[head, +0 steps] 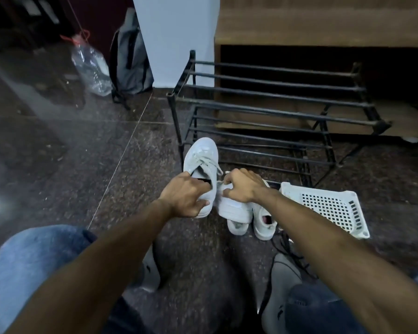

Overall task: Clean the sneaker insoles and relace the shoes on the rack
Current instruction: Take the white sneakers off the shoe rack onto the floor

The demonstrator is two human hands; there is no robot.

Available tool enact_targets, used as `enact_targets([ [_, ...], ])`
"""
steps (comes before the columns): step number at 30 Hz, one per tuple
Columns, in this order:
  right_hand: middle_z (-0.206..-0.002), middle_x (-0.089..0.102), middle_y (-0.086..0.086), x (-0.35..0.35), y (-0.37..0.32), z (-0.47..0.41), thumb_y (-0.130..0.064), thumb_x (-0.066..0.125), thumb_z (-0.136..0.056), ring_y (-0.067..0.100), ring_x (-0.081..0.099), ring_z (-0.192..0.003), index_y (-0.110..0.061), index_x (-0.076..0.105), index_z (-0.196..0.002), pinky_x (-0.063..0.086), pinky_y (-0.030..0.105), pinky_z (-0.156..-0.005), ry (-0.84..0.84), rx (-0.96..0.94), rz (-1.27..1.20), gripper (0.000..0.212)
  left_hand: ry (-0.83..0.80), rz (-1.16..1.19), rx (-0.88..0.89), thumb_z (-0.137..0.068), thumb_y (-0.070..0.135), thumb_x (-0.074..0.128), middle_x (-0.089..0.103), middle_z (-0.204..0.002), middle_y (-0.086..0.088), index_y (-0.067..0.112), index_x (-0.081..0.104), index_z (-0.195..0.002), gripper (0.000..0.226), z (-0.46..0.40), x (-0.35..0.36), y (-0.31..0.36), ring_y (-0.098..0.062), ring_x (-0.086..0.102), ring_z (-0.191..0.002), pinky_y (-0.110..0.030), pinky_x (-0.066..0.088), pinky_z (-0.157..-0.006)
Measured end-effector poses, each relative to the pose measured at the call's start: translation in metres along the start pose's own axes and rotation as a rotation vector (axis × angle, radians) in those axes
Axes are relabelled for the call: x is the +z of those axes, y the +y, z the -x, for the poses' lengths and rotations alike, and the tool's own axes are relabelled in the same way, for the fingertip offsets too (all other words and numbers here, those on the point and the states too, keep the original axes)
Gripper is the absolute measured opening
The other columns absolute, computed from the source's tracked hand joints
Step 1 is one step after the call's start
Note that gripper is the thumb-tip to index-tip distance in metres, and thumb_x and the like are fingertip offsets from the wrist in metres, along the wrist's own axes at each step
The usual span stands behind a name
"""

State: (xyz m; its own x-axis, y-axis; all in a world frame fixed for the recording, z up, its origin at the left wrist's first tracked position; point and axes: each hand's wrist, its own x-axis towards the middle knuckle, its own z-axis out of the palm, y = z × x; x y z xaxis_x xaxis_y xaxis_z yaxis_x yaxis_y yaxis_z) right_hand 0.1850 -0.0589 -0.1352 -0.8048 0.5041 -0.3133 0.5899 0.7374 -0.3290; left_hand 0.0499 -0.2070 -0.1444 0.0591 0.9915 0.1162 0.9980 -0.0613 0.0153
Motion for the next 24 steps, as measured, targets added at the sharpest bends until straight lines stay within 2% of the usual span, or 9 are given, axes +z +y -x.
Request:
enact_targets([
  [2, -0.129, 0.060, 0.006, 0.021, -0.004, -0.007, -0.031, 0.062, -0.081, 0.032, 0.056, -0.116, -0.027, 0.062, -0.123, 0.048, 0.037, -0.089, -0.019, -0.014, -0.003, 0.043, 0.047, 0.034, 0.032, -0.074, 0.037, 0.057, 0.058, -0.060, 0.001, 0.015, 0.053, -0.069, 0.023, 0.013, 0.014, 0.000, -0.023, 0.054, -0.051, -0.029, 0.040, -0.059],
  [5, -0.120, 0.064, 0.007, 0.046, -0.005, -0.012, -0.029, 0.059, -0.081, 0.034, 0.058, -0.107, -0.030, 0.064, -0.114, 0.048, 0.036, -0.082, -0.043, -0.008, -0.015, 0.034, 0.052, 0.046, 0.023, -0.077, 0.042, 0.050, 0.059, -0.062, 0.001, 0.015, 0.056, -0.071, 0.028, 0.032, 0.036, 0.005, -0.021, 0.054, -0.053, -0.028, 0.040, -0.060],
  [10, -0.130, 0.058, 0.012, 0.082, -0.006, -0.009, -0.036, 0.055, -0.090, 0.035, 0.052, -0.120, -0.024, 0.057, -0.128, 0.041, 0.036, -0.093, -0.034, 0.056, 0.023, 0.040, -0.126, 0.080, -0.107, -0.075, 0.044, 0.049, 0.063, -0.062, 0.002, 0.016, 0.062, -0.076, 0.031, 0.052, 0.068, 0.007, -0.022, 0.060, -0.053, -0.031, 0.046, -0.059],
  [12, -0.127, 0.060, 0.014, 0.093, -0.009, -0.008, -0.035, 0.052, -0.091, 0.036, 0.054, -0.117, -0.022, 0.058, -0.127, 0.042, 0.037, -0.093, -0.016, 0.053, 0.029, 0.039, -0.164, 0.080, -0.174, -0.072, 0.042, 0.058, 0.064, -0.061, -0.001, 0.015, 0.064, -0.075, 0.028, 0.055, 0.080, 0.003, -0.024, 0.060, -0.053, -0.032, 0.046, -0.059],
  [14, -0.121, 0.063, 0.015, 0.102, -0.013, -0.009, -0.034, 0.050, -0.092, 0.036, 0.056, -0.113, -0.019, 0.059, -0.124, 0.043, 0.038, -0.091, 0.005, 0.057, 0.048, 0.037, -0.208, 0.109, -0.229, -0.074, 0.038, 0.064, 0.067, -0.067, -0.006, 0.013, 0.065, -0.079, 0.026, 0.056, 0.092, -0.001, -0.029, 0.063, -0.061, -0.034, 0.044, -0.065],
  [17, -0.118, 0.064, 0.014, 0.113, -0.020, -0.017, -0.034, 0.047, -0.094, 0.036, 0.058, -0.108, -0.016, 0.057, -0.122, 0.043, 0.038, -0.086, 0.045, 0.056, 0.096, 0.034, -0.246, 0.107, -0.304, -0.084, 0.036, 0.063, 0.070, -0.090, -0.009, 0.013, 0.065, -0.097, 0.027, 0.055, 0.105, -0.010, -0.031, 0.064, -0.084, -0.037, 0.041, -0.080],
  [20, -0.117, 0.063, 0.012, 0.128, -0.026, -0.028, -0.031, 0.044, -0.096, 0.034, 0.058, -0.106, -0.014, 0.055, -0.117, 0.041, 0.038, -0.085, 0.047, 0.060, 0.112, 0.029, -0.227, 0.125, -0.338, -0.084, 0.033, 0.064, 0.069, -0.094, -0.007, 0.015, 0.065, -0.100, 0.025, 0.051, 0.121, -0.018, -0.030, 0.064, -0.089, -0.038, 0.041, -0.083],
  [24, -0.113, 0.065, 0.010, 0.144, -0.029, -0.047, -0.025, 0.048, -0.096, 0.032, 0.062, -0.103, -0.013, 0.055, -0.114, 0.045, 0.037, -0.080, 0.030, 0.072, 0.140, 0.023, -0.247, 0.133, -0.395, -0.080, 0.033, 0.068, 0.069, -0.099, -0.001, 0.018, 0.067, -0.101, 0.025, 0.046, 0.143, -0.028, -0.027, 0.061, -0.097, -0.039, 0.039, -0.085],
])
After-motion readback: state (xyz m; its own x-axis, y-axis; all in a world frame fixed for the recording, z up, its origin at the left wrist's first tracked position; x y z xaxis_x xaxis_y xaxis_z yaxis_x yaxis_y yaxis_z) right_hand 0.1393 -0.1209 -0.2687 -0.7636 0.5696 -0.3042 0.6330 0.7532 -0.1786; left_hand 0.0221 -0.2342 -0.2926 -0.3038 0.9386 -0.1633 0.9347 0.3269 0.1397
